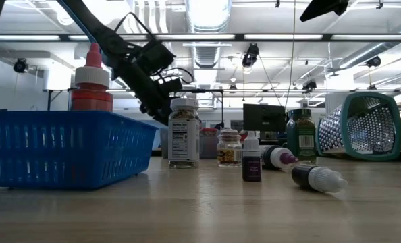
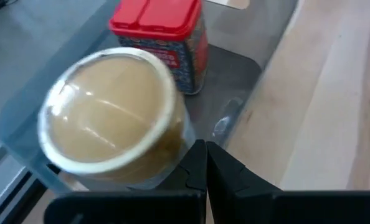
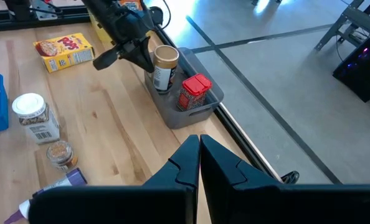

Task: Pick & Place Kitchen Items
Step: Put the gold spice bottle into the black bin

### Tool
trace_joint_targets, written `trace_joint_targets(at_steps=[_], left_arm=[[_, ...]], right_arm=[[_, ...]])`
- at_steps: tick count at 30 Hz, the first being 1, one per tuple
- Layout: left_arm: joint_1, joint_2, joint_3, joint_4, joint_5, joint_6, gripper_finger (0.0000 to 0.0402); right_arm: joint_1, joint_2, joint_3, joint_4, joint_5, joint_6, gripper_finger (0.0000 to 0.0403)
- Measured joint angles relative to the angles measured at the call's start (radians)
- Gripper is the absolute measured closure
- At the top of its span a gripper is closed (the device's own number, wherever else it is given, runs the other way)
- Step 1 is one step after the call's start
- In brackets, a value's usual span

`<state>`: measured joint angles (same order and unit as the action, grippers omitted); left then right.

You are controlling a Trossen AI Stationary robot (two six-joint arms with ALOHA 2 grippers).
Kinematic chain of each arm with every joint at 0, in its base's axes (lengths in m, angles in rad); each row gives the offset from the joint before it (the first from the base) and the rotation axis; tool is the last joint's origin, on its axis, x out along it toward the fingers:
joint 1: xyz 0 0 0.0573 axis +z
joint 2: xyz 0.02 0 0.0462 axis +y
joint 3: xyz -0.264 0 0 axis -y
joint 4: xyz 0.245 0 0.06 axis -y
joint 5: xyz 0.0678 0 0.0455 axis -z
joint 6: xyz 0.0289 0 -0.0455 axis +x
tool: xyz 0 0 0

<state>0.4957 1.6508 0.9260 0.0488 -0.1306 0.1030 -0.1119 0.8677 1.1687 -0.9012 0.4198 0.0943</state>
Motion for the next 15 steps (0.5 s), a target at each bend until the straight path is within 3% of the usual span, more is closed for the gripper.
trace_joint_targets(at_steps=[15], left_arm=[[0.048,0.0,0.0,0.04,-0.047,0.012,0.0401]], right_arm=[[0.0,0.0,0.0,0.0,0.0,0.001,0.0394]])
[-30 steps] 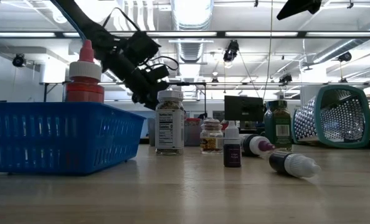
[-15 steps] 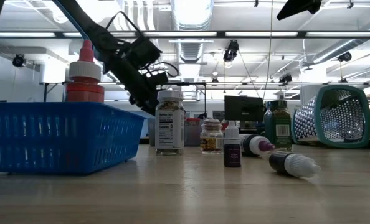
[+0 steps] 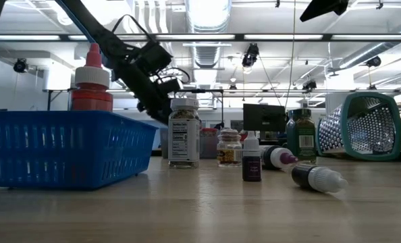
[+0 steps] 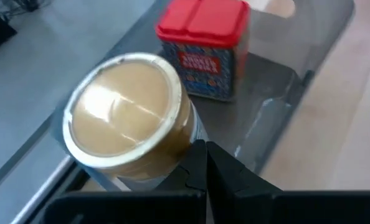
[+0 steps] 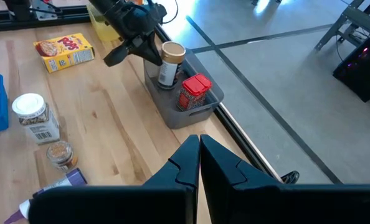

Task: Pick & Place Kitchen Items
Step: Put the gold spice bottle into the black bin, then put the yellow cereal box into the yellow bin

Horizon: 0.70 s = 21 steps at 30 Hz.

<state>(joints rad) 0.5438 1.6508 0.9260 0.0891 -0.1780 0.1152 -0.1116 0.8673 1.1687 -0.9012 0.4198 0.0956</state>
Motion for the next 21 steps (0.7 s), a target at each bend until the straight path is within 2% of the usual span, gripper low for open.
trace_joint_targets(at_steps=[14,18,21], left_arm=[[0.036,0.013,0.0,0.003,0.059,0.016,0.0401],[0.029,-0.03,0.011,-0.079,0.174,0.004,0.0401],[0.008,-0.096,0.064,-0.236,0.203,0.0,0.0401]], right_arm=[[0.0,0.0,0.0,0.0,0.0,-0.001,0.0394],[0.0,0.0,0.0,0.0,0.0,0.0,0.0394],[0.0,0.0,0.0,0.0,0.0,0.001,0.0394]])
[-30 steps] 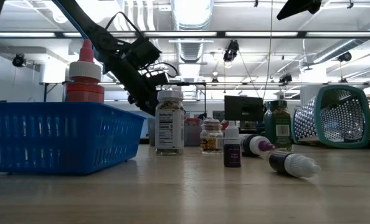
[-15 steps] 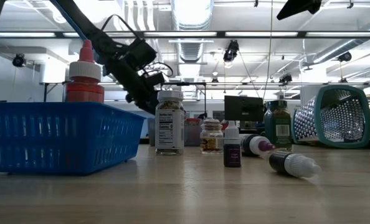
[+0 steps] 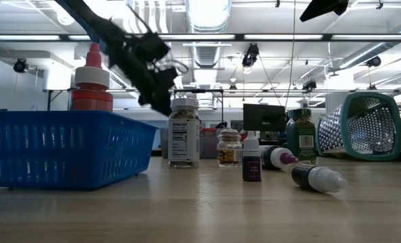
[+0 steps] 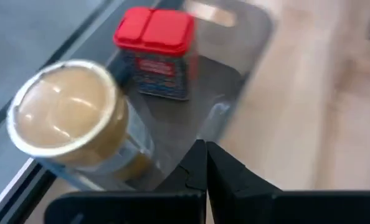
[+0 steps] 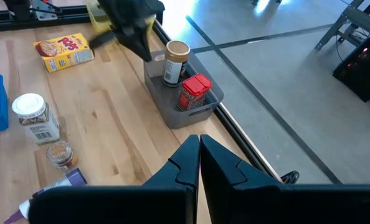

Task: Pick & Place Kitchen Items
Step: Put the yellow cereal box into the yellow bin

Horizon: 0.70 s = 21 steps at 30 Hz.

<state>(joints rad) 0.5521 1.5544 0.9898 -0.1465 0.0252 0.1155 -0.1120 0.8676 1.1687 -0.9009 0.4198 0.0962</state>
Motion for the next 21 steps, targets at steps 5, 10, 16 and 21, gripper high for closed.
trace_joint_targets(at_steps=[5,10,16,21], left_arm=[[-0.049,-0.152,0.08,-0.316,-0.043,0.022,0.0401],[-0.072,-0.324,0.11,-0.477,-0.046,-0.154,0.0384],[-0.089,-0.49,0.104,-0.579,-0.13,-0.303,0.0324],[-0.135,-0.516,0.085,-0.62,-0.362,-0.436,0.0261]], right_arm=[[0.0,0.0,0.0,0.0,0.0,0.0,0.0394],[0.0,0.0,0.0,0.0,0.0,-0.001,0.0394],[0.0,0.0,0.0,0.0,0.0,-0.002,0.0394],[0.0,0.0,0.0,0.0,0.0,-0.001,0.0394]])
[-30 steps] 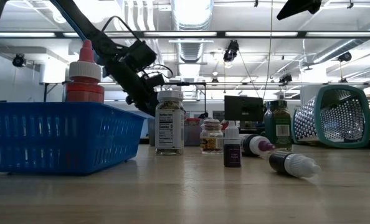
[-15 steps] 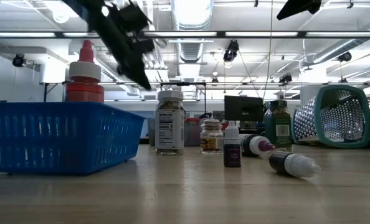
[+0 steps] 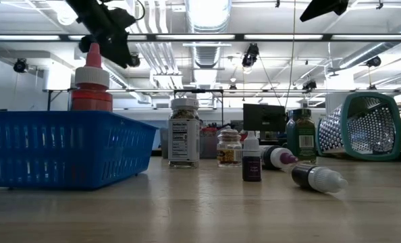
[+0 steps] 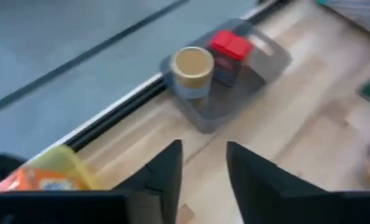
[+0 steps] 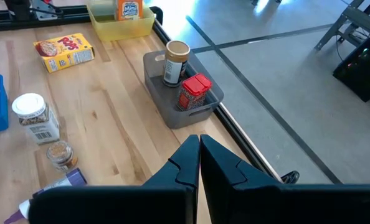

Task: Pick & Place Kitchen Items
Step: Put the yellow cereal box into the yellow bin

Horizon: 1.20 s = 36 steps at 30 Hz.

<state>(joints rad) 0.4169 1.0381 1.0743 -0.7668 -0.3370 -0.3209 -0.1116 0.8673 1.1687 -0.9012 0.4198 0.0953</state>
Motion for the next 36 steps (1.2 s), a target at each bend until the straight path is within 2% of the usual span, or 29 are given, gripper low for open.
trace_joint_targets(at_steps=[4,8,11,14,18,29,33,36], left_arm=[[-0.043,0.039,-0.017,-0.005,-0.024,-0.115,0.0217],[-0.065,0.079,-0.025,-0.003,-0.052,-0.2,0.0193],[-0.069,0.084,-0.035,-0.015,-0.137,-0.261,0.0189],[-0.072,0.084,-0.034,-0.018,-0.161,-0.333,0.0188],[-0.072,0.082,-0.034,-0.02,-0.163,-0.382,0.0188],[-0.086,0.075,-0.043,-0.152,-0.105,-0.699,0.0184],[-0.108,0.074,-0.048,-0.193,-0.097,-0.792,0.0142],[-0.122,0.073,-0.048,-0.229,-0.103,-0.845,0.0078]], right_arm=[[0.0,0.0,0.0,0.0,0.0,-0.001,0.0394],[0.0,0.0,0.0,0.0,0.0,-0.001,0.0394],[0.0,0.0,0.0,0.0,0.0,0.0,0.0394],[0.0,0.0,0.0,0.0,0.0,0.001,0.0394],[0.0,0.0,0.0,0.0,0.0,0.001,0.0394],[0.0,0.0,0.0,0.0,0.0,-0.001,0.0394],[0.0,0.0,0.0,0.0,0.0,-0.001,0.0394],[0.0,0.0,0.0,0.0,0.0,0.001,0.0394]])
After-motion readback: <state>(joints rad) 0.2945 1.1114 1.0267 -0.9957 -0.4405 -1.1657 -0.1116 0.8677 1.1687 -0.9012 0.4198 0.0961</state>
